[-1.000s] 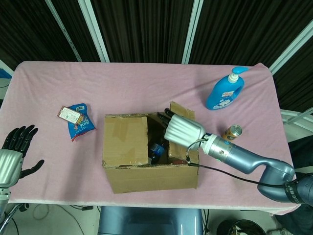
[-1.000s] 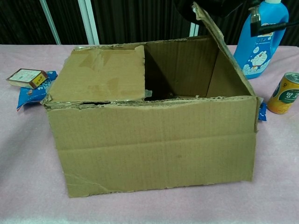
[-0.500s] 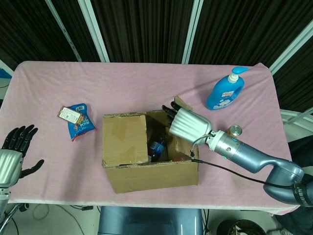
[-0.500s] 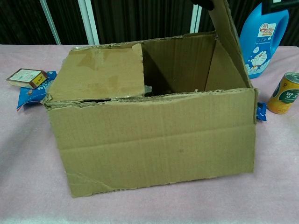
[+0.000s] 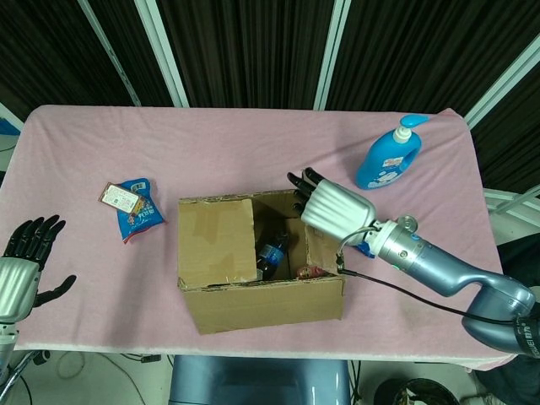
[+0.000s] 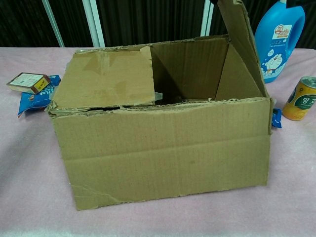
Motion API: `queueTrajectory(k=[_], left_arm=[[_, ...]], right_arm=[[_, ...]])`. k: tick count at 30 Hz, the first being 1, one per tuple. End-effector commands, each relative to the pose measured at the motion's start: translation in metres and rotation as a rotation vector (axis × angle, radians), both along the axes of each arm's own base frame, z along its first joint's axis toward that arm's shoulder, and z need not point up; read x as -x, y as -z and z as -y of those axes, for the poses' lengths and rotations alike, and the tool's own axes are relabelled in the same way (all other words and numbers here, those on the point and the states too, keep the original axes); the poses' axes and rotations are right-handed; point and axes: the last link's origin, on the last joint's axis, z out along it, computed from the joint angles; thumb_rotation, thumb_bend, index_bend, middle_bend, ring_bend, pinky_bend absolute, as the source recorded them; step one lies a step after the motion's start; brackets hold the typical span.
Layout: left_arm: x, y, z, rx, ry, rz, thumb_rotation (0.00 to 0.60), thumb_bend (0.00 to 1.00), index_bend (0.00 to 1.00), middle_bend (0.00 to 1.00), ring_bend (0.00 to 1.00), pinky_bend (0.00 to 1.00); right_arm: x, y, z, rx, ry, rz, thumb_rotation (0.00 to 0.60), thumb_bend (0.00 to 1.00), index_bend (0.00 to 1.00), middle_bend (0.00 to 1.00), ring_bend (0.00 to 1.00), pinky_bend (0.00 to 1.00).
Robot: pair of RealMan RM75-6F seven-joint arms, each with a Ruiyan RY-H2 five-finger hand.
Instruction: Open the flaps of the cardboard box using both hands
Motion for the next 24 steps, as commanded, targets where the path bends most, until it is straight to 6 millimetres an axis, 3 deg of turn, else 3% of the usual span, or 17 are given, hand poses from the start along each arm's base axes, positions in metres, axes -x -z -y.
queueTrajectory(k=[1, 14, 24], left_arm=[[0.000, 0.000, 0.000, 0.000, 0.000, 0.000, 0.600, 0.17, 0.00, 0.04, 0.00, 0.07], [0.000, 0.000, 0.000, 0.001, 0.002, -0.001, 0.600, 0.17, 0.00, 0.04, 0.00, 0.07], [-0.001, 0.000, 0.001, 0.002, 0.003, -0.004, 0.600, 0.17, 0.00, 0.04, 0.00, 0.07]], right_arm=[[0.001, -0.005, 0.001, 0.015, 0.001, -0.003, 0.600, 0.83, 0.41, 0.34, 0.11, 0.25], [0.011, -0.032, 0.001, 0.074, 0.039, 0.001, 0.600, 0.83, 0.42, 0.34, 0.11, 0.25], [0.031, -0.052, -0.002, 0.113, 0.087, -0.007, 0.600, 0.83, 0.42, 0.34, 0.11, 0.25]])
